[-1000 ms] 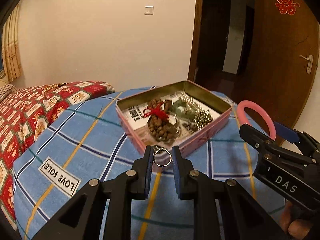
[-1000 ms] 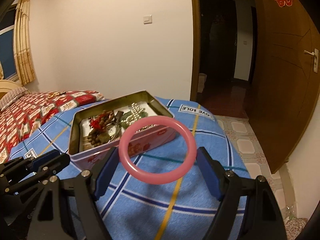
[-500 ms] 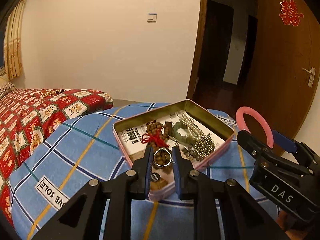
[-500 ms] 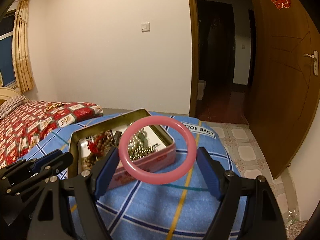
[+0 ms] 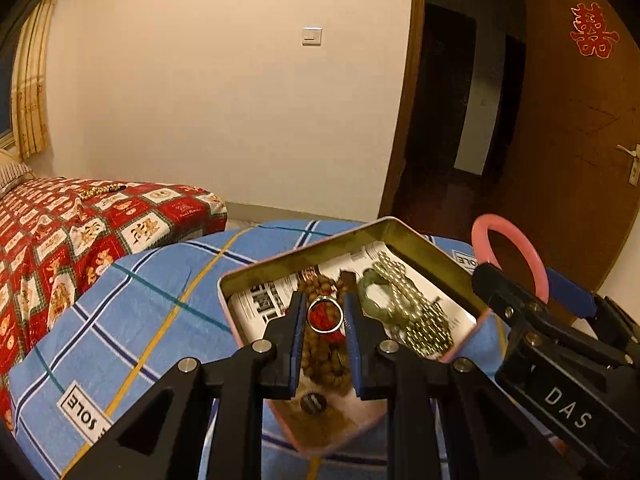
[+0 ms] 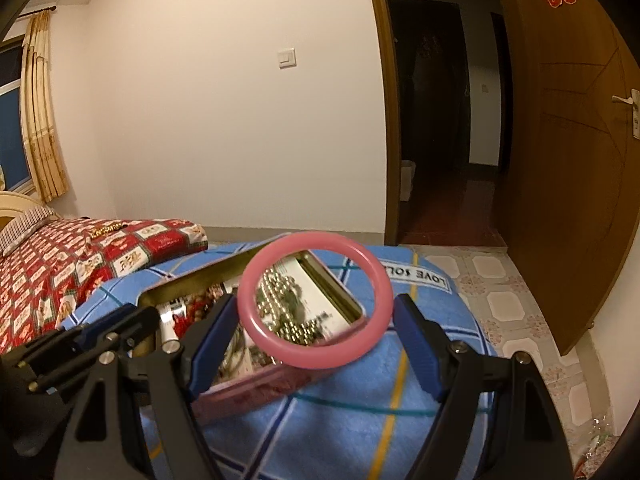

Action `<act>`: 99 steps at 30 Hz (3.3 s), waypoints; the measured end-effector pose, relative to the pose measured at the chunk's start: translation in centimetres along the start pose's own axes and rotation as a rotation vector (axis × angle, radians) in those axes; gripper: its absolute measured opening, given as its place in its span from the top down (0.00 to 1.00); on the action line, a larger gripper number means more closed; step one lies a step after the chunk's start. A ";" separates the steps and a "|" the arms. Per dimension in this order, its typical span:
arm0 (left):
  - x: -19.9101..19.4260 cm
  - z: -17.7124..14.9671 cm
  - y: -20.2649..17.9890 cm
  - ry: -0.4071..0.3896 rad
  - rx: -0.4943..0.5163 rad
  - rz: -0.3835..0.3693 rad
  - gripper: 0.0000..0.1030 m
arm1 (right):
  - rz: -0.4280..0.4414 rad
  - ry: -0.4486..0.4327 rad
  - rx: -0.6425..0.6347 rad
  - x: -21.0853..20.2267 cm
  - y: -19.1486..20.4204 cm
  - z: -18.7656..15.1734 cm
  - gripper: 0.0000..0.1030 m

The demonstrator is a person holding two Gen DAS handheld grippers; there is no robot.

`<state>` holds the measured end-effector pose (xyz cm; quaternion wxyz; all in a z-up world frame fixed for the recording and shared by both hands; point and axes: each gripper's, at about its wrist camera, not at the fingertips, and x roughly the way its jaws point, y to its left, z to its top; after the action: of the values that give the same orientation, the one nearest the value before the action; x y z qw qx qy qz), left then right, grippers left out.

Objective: Organize jewelry
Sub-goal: 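Carry the ring and pink bangle over the pink tin with both tools, then lower the ring and bangle into the tin and open both tools, then withdraw both open tools up and away from the tin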

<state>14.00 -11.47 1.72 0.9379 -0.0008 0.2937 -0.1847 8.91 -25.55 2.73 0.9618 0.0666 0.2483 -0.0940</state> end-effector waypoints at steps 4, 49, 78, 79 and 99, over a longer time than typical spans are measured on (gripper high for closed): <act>1.9 0.4 0.7 0.018 -0.017 0.018 0.82 | 0.009 -0.006 -0.003 1.5 0.7 1.0 0.21; 3.5 -1.3 -0.2 0.034 0.079 0.127 0.33 | 0.019 -0.004 0.084 4.0 -0.9 -0.5 0.00; -6.3 -6.1 0.7 -0.124 0.026 0.196 0.32 | -0.106 -0.260 0.012 -6.4 -0.5 -5.0 0.00; -6.5 -6.2 0.7 -0.126 0.026 0.198 0.32 | -0.103 -0.271 0.021 -6.7 -0.6 -5.1 0.00; -7.6 -6.8 0.4 -0.159 0.040 0.219 0.26 | -0.110 -0.326 0.048 -8.0 -0.9 -5.6 0.00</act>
<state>4.67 -7.74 0.26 0.9726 0.0352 0.2129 -0.0862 -0.78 -24.27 1.74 0.9809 0.0595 0.0901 -0.1620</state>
